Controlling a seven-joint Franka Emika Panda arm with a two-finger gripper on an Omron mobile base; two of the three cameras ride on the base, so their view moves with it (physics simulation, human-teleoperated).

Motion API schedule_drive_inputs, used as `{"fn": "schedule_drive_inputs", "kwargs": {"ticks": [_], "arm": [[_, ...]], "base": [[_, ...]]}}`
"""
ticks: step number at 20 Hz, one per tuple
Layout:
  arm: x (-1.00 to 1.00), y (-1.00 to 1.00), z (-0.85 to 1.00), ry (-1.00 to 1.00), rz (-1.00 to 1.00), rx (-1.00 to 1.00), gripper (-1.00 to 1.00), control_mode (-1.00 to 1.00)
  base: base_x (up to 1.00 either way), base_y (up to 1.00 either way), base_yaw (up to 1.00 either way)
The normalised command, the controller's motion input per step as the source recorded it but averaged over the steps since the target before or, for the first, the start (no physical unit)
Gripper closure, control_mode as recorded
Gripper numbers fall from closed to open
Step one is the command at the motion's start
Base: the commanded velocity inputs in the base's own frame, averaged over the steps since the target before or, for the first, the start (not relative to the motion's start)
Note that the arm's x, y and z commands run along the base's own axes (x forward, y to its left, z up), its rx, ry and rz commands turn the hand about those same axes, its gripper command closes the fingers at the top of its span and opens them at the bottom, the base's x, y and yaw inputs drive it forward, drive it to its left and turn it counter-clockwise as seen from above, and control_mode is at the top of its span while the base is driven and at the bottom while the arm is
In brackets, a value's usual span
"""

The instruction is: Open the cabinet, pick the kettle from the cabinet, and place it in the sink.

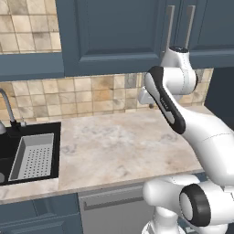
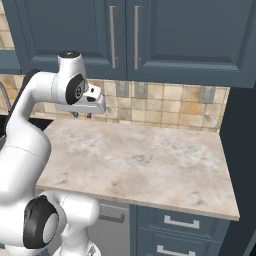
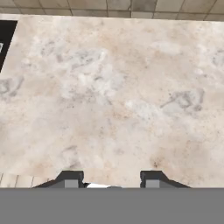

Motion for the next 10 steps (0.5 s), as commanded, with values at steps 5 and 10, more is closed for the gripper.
{"fn": "schedule_drive_inputs", "kwargs": {"ticks": [5,10], "arm": [[-0.1,-0.02,0.0,-0.09,0.0,0.01,-1.0,-1.0],[-0.22,-0.06,0.0,-0.28,-0.08,0.02,-1.0,-1.0]], "base": [[0.0,0.0,0.0],[0.0,0.0,0.0]]}}
